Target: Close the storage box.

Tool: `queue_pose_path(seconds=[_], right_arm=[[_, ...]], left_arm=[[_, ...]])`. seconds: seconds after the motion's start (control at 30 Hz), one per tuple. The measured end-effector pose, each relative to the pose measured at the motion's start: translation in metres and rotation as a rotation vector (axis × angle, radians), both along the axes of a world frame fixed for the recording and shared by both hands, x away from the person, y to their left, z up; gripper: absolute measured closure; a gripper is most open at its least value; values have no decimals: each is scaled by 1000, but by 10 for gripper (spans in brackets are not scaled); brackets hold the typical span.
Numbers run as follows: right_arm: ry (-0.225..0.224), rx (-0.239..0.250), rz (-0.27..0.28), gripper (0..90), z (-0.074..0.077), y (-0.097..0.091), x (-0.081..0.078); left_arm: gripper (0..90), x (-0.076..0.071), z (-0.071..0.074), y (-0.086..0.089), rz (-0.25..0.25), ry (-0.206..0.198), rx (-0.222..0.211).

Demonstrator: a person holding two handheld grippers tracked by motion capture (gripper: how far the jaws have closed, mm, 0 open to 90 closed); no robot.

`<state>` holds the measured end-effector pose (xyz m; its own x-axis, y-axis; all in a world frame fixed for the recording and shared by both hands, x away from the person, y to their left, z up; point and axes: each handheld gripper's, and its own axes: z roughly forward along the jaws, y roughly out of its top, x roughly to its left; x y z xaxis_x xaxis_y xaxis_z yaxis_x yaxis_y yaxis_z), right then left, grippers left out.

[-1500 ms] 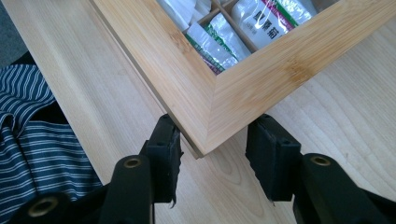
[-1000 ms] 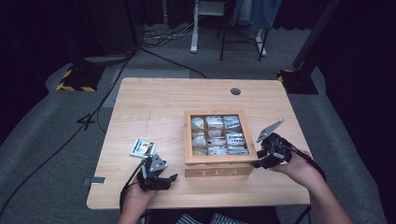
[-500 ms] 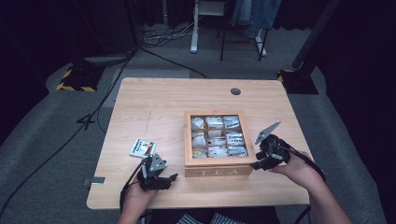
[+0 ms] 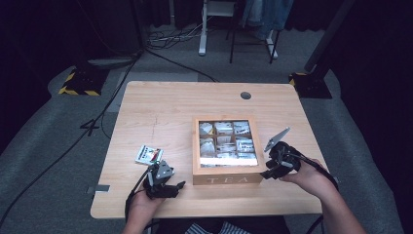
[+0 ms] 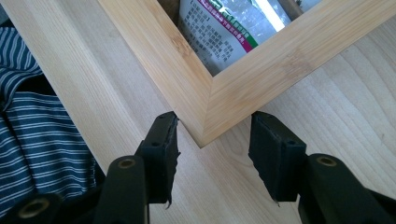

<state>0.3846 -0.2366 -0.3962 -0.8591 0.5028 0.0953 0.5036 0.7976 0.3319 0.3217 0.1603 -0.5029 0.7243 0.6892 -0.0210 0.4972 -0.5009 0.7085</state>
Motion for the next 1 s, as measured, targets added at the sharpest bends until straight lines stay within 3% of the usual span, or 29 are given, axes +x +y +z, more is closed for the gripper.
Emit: queue_pose_path(seconds=[0.27, 0.4, 0.43, 0.47, 0.5, 0.57, 0.73, 0.93, 1.0], right_arm=[[-20, 46, -2, 454, 8, -8, 0], [-25, 141, -10, 436, 14, -24, 6], [-25, 141, -10, 436, 14, -24, 6], [-33, 186, -27, 431, 15, -34, 10], [-33, 186, -27, 431, 15, -34, 10], [-77, 213, -62, 434, 15, -44, 15], [-148, 227, -155, 428, 5, -58, 28], [-139, 264, -238, 448, -17, -71, 41], [-152, 249, -266, 448, -25, -74, 45]], left_arm=[[316, 0, 0, 0, -2, 0, 1], [316, 0, 0, 0, 5, 1, 2], [316, 0, 0, 0, 5, 1, 2], [313, 0, 0, 0, 8, 2, 3], [312, 0, 0, 0, 8, 2, 3], [310, 0, 0, 0, 11, 2, 2], [309, 2, 0, 1, 24, 3, 1], [303, 3, 0, 2, 32, 4, 1], [301, 4, 0, 2, 33, 1, 2]])
